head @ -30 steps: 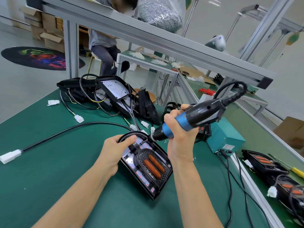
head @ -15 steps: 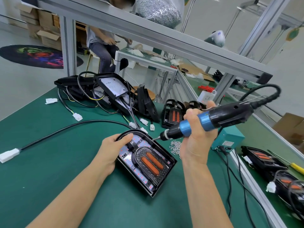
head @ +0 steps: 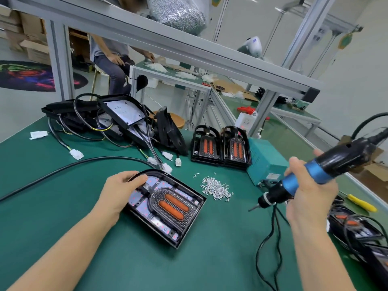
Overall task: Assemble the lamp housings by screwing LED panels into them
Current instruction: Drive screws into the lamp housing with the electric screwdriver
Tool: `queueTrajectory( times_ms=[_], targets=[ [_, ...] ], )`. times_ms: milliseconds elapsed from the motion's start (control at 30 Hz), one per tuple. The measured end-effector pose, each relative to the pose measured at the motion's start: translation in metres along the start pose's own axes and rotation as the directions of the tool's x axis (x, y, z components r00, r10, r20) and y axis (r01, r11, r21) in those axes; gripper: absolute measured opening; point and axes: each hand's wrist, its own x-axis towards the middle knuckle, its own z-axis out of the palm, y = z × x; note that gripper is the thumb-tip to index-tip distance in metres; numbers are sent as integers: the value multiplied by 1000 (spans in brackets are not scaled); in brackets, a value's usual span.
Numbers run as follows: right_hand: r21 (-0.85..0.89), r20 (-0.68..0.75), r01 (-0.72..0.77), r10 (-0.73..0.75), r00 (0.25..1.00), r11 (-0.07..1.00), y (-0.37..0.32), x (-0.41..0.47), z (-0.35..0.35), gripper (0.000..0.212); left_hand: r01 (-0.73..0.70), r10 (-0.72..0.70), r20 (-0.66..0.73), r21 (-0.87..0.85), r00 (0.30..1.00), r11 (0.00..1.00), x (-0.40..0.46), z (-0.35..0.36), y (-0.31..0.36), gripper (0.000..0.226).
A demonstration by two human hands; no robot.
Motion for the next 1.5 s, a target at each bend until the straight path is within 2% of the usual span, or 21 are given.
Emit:
queueTrajectory(
  times_ms=[100, 233, 267, 367, 400, 467, 567, 667, 733, 833, 900, 1033, 1233, 1367, 1433, 1500],
  targets=[
    [48, -74, 18, -15, 997, 999, 4, -3, -16, 34, -115, 133, -39, 308, 990, 944, 4, -2, 1, 15],
    [145, -122, -23, 41, 992, 989, 10, -13, -24, 33, -129, 135, 24, 491, 991, 862, 8, 4, 11, 20],
    [157, -118, -40, 59, 991, 987, 11, -15, -24, 34, -128, 139, 24, 565, 990, 815, 9, 6, 15, 22],
    [162, -106, -58, 76, 991, 985, 14, -24, -20, 33, -174, 235, 45, 806, 971, 566, 4, 20, 32, 30],
    [161, -111, -60, 78, 991, 985, 16, -26, -19, 32, -230, 286, 84, 820, 954, 524, 1, 28, 37, 30],
    [165, -128, -70, 91, 988, 984, 17, -32, -15, 32, -384, 380, 196, 764, 904, 519, -6, 49, 47, 26],
    [188, -148, -83, 111, 983, 979, 16, -39, -8, 33, -556, 376, 412, 653, 830, 514, -10, 92, 60, 16],
    [193, -169, -73, 107, 980, 978, 14, -43, -3, 33, -658, 239, 615, 673, 751, 336, -5, 136, 63, 15],
    [196, -168, -74, 108, 980, 978, 13, -44, -2, 34, -684, 142, 670, 706, 729, 181, 2, 158, 56, 22],
    [207, -168, -80, 116, 979, 975, 11, -44, -3, 34, -669, 63, 669, 743, 741, -23, 13, 172, 44, 24],
    [216, -166, -77, 115, 979, 973, 9, -42, -5, 34, -651, 57, 657, 753, 751, -102, 18, 176, 39, 29],
    [234, -164, -82, 122, 979, 969, 8, -38, -7, 35, -652, 7, 660, 744, 752, -147, 19, 181, 33, 27],
    [238, -168, -91, 134, 977, 967, 11, -38, -7, 35, -655, 20, 671, 730, 741, -192, 15, 187, 28, 34],
    [230, -175, -90, 132, 976, 969, 11, -38, -7, 34, -650, -14, 669, 716, 743, -254, 12, 188, 27, 23],
    [228, -173, -95, 136, 975, 969, 10, -39, -6, 34, -667, -56, 684, 686, 727, -290, 10, 187, 26, 24],
    [224, -170, -98, 137, 976, 970, 7, -40, -7, 34, -678, -68, 685, 694, 726, -243, 8, 187, 27, 24]
  ],
)
